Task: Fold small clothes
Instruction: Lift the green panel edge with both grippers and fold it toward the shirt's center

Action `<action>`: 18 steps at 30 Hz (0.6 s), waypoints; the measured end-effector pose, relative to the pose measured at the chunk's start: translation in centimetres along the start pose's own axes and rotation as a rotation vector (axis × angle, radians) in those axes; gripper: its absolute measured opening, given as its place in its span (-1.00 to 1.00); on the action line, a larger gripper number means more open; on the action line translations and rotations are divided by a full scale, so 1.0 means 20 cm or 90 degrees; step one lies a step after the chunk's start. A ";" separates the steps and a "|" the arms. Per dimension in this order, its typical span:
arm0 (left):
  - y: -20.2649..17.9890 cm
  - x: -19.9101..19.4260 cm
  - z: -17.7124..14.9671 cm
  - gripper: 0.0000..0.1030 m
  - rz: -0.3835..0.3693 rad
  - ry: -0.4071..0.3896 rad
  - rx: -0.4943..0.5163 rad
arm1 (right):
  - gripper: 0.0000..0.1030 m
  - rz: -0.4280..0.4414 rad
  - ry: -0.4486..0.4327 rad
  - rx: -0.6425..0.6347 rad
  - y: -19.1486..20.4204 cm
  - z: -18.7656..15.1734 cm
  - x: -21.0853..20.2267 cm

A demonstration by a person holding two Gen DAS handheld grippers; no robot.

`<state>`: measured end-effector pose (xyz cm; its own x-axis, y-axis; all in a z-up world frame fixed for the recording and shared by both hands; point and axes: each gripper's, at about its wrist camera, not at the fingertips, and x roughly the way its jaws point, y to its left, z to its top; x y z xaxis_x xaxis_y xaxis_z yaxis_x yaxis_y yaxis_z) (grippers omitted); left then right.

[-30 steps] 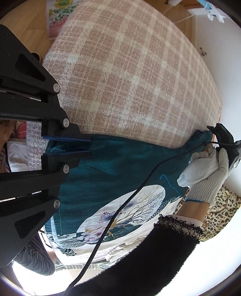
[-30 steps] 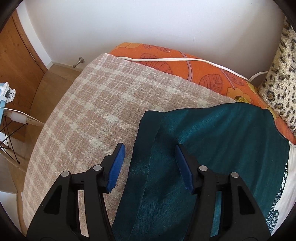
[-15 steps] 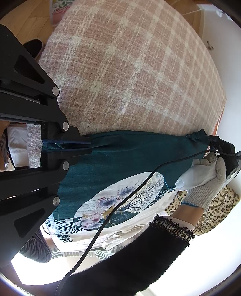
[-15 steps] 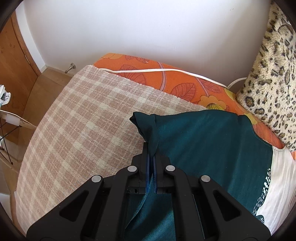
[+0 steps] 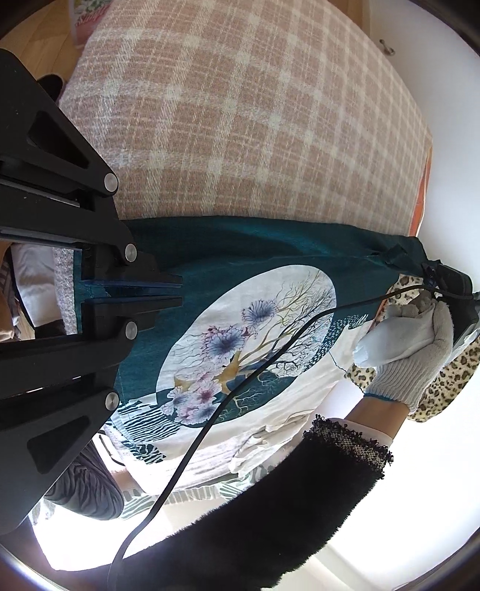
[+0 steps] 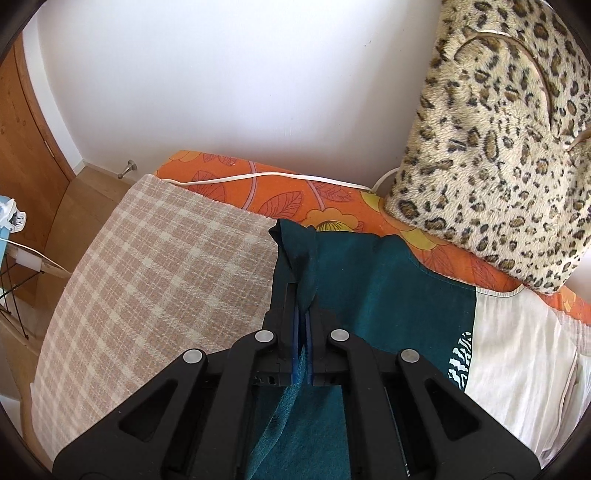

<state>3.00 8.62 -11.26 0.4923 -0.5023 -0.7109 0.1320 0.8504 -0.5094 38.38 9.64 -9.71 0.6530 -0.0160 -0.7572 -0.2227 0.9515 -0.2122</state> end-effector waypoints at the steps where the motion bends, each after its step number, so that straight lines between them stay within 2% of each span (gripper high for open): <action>1: -0.02 0.01 0.00 -0.97 0.001 0.001 0.010 | -0.94 -0.003 -0.002 0.003 -0.04 -0.01 -0.01; 6: -0.09 0.05 -0.01 -0.97 -0.003 0.020 0.033 | -0.94 -0.021 -0.002 0.051 -0.31 -0.10 -0.06; 9: -0.16 0.05 -0.04 -0.95 0.046 0.011 0.103 | -0.94 -0.026 0.013 0.081 -0.46 -0.16 -0.04; 10: -0.17 0.05 -0.06 -0.89 0.055 0.016 0.122 | -0.94 -0.026 0.016 0.088 -0.50 -0.18 -0.04; 12: -0.17 0.06 -0.09 -0.42 0.077 0.012 0.138 | -0.94 -0.027 0.015 0.093 -0.54 -0.21 -0.03; 13: -0.17 0.06 -0.10 -0.32 0.078 0.015 0.146 | -0.94 -0.024 0.015 0.096 -0.55 -0.22 -0.02; 16: -0.22 0.09 -0.13 -0.27 0.076 0.024 0.174 | -0.94 -0.015 0.018 0.103 -0.56 -0.24 0.00; 18: -0.26 0.13 -0.14 -0.21 0.098 0.034 0.212 | -0.94 -0.013 0.019 0.094 -0.54 -0.25 0.00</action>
<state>1.09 2.57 -11.84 0.4843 -0.3645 -0.7953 0.3364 0.9168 -0.2153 37.20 -2.23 -10.51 0.6344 -0.0434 -0.7718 -0.0987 0.9857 -0.1365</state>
